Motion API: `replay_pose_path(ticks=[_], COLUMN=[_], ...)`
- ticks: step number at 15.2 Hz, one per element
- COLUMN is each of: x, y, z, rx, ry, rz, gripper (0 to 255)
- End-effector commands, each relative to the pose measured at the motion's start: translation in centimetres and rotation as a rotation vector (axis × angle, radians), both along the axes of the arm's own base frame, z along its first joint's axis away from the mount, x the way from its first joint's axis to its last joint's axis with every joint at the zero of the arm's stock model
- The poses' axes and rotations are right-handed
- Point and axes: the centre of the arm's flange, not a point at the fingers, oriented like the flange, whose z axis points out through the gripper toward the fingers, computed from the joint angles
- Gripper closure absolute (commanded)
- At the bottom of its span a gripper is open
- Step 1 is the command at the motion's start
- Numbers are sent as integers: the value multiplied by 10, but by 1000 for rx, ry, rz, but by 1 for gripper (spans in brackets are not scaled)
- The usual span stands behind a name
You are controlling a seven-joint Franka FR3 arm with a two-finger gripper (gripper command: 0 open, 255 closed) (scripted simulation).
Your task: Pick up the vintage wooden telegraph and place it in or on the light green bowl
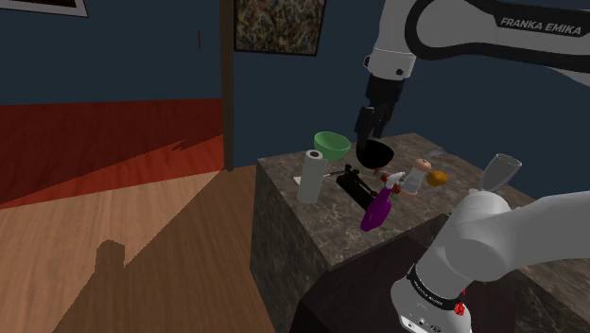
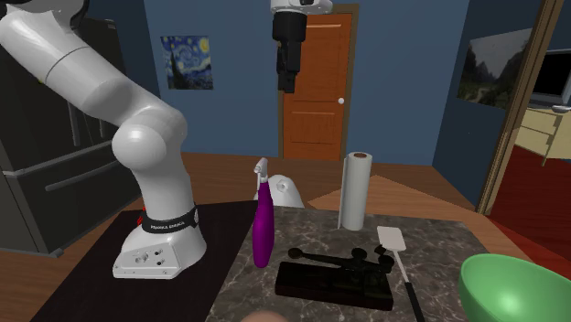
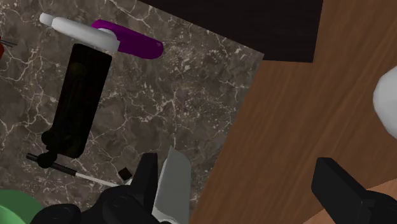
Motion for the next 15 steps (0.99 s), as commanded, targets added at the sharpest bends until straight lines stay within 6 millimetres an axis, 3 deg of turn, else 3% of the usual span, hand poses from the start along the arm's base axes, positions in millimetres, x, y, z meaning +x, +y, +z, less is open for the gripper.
replay_pose_path(ticks=[1, 15], x=[0, 32], y=[0, -129], z=[0, -132], rx=[0, 19], ry=[0, -12], rz=[0, -121], gripper=[0, 0])
